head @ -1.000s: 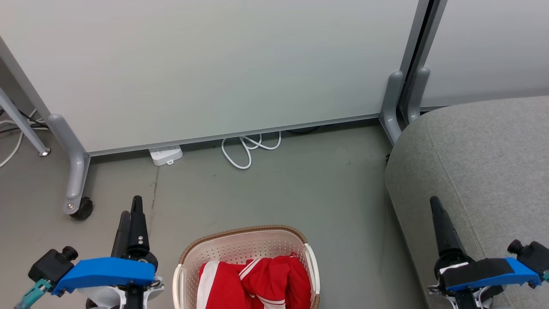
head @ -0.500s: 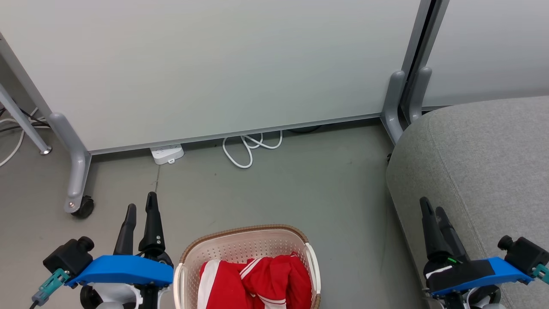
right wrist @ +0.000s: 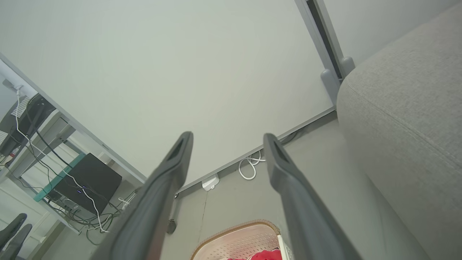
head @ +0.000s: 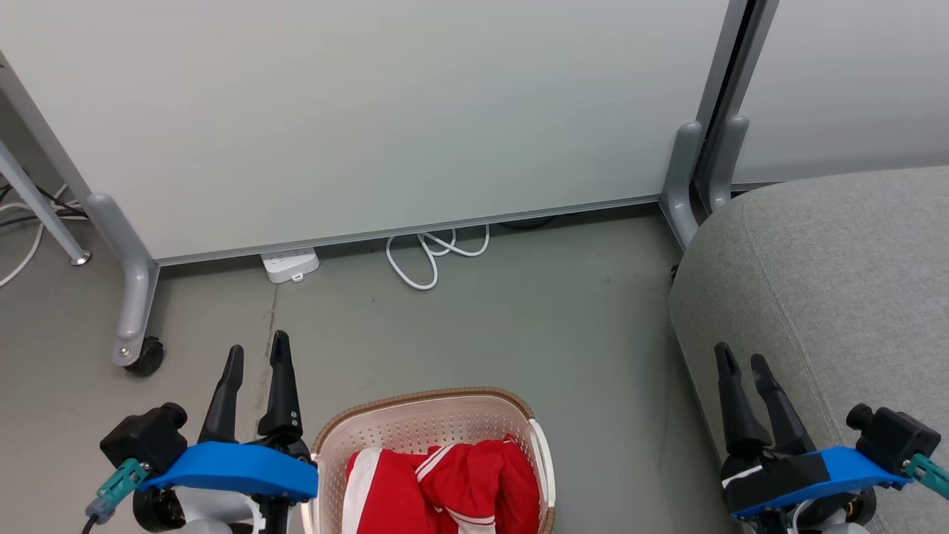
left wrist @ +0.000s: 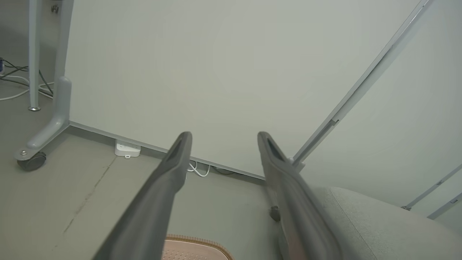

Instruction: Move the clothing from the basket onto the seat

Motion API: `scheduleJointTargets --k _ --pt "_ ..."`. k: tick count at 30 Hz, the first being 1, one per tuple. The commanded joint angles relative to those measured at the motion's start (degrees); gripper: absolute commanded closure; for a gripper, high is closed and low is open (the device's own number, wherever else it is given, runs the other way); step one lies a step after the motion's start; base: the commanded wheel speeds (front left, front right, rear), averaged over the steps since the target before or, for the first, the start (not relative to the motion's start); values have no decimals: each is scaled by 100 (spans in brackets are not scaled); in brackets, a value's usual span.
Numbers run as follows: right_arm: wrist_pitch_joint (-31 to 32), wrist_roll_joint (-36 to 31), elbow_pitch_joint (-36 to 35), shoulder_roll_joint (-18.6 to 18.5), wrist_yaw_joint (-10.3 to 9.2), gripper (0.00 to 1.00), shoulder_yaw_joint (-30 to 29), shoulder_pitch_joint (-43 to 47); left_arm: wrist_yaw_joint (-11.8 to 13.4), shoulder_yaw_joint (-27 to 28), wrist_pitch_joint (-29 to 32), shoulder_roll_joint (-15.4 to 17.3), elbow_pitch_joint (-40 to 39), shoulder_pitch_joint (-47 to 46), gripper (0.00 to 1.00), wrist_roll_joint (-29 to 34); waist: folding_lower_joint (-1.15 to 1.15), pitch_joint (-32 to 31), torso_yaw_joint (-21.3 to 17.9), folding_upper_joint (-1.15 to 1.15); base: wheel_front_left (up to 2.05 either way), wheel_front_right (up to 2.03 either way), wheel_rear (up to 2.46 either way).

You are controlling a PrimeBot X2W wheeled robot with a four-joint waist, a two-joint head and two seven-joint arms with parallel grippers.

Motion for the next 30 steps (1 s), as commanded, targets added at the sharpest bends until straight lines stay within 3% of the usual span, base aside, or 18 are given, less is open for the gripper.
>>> scheduleJointTargets --k 1,30 --pt "-63 -178 -34 -45 10 0 26 -124 -27 -26 -62 40 -34 -133 0 187 0 4 1 0 0 0 0" --pt "-444 -1687 -39 -58 13 0 147 -111 -56 -268 -442 45 40 -154 0 1720 0 33 31 0 0 0 0"
